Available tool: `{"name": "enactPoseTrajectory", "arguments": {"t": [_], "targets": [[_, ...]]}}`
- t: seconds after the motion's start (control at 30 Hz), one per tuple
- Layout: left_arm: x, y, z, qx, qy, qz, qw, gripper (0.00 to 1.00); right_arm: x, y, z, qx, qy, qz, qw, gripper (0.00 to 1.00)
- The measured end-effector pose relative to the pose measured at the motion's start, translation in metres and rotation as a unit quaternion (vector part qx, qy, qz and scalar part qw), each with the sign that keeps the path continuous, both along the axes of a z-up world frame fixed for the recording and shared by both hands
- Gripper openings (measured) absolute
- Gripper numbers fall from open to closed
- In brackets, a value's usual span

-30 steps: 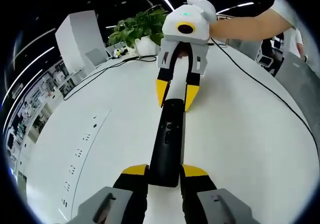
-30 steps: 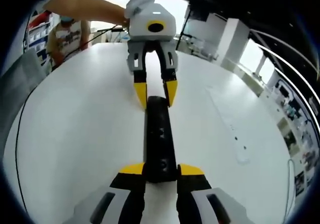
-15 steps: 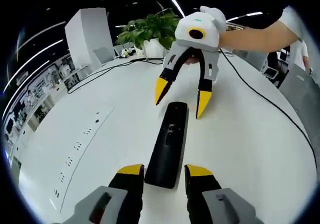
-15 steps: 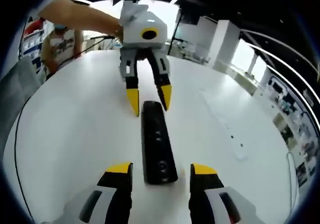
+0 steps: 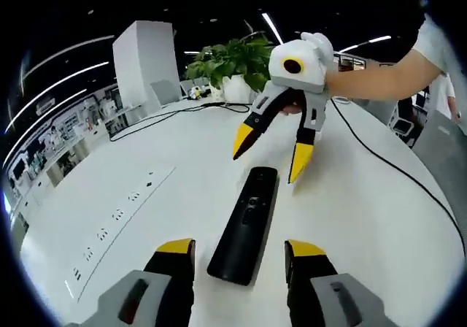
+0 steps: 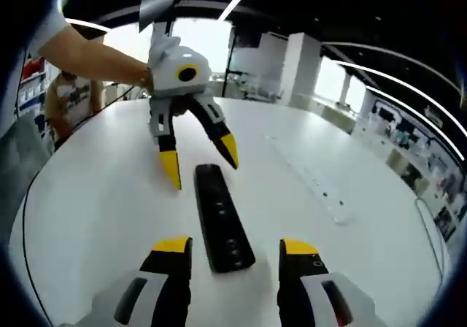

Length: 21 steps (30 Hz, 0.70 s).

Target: Press the specified remote control buttons in sequence, fully releasing each button before pressing the next.

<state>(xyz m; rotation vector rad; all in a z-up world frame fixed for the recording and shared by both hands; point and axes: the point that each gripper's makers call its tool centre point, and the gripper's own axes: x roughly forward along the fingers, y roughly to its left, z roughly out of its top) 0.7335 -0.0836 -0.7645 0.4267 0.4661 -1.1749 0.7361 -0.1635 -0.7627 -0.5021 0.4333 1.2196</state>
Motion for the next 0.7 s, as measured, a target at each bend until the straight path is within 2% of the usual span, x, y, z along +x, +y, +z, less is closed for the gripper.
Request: {"name": "enactPoseTrajectory", "arguments": {"t": [0.1,0.23,0.33,0.47,0.53,0.6,0.67,0.7], "targets": [[-0.001,0.002,-0.001,-0.010,0.003,0.011,0.9999,0.52,0.001,0.001,0.000,0.014,0.003,-0.013,0.9998,0.46],[0.002,0.002,0.005,-0.058,0.007,0.051,0.9970,0.54,0.001,0.005,0.001,0.041,0.006,-0.035,0.9985,0.51],[0.004,0.001,0.013,-0.101,0.003,0.079,0.9918,0.57,0.001,0.006,0.002,0.056,-0.011,-0.051,0.9971,0.55],[0.002,0.003,0.011,-0.103,-0.007,0.094,0.9902,0.60,0.002,0.005,-0.001,0.067,-0.021,-0.070,0.9951,0.57],[0.002,0.004,0.010,-0.109,-0.015,0.105,0.9884,0.61,0.002,0.005,-0.002,0.075,-0.015,-0.080,0.9938,0.59],[0.003,0.005,0.012,-0.119,-0.014,0.122,0.9853,0.62,0.002,0.003,-0.002,0.076,-0.019,-0.088,0.9930,0.61],[0.006,0.008,0.015,-0.126,-0.024,0.138,0.9821,0.63,0.002,0.002,0.000,0.084,-0.020,-0.099,0.9914,0.64],[0.008,0.009,0.019,-0.138,-0.031,0.152,0.9782,0.63,0.002,0.001,0.001,0.088,-0.019,-0.105,0.9904,0.65]]}}
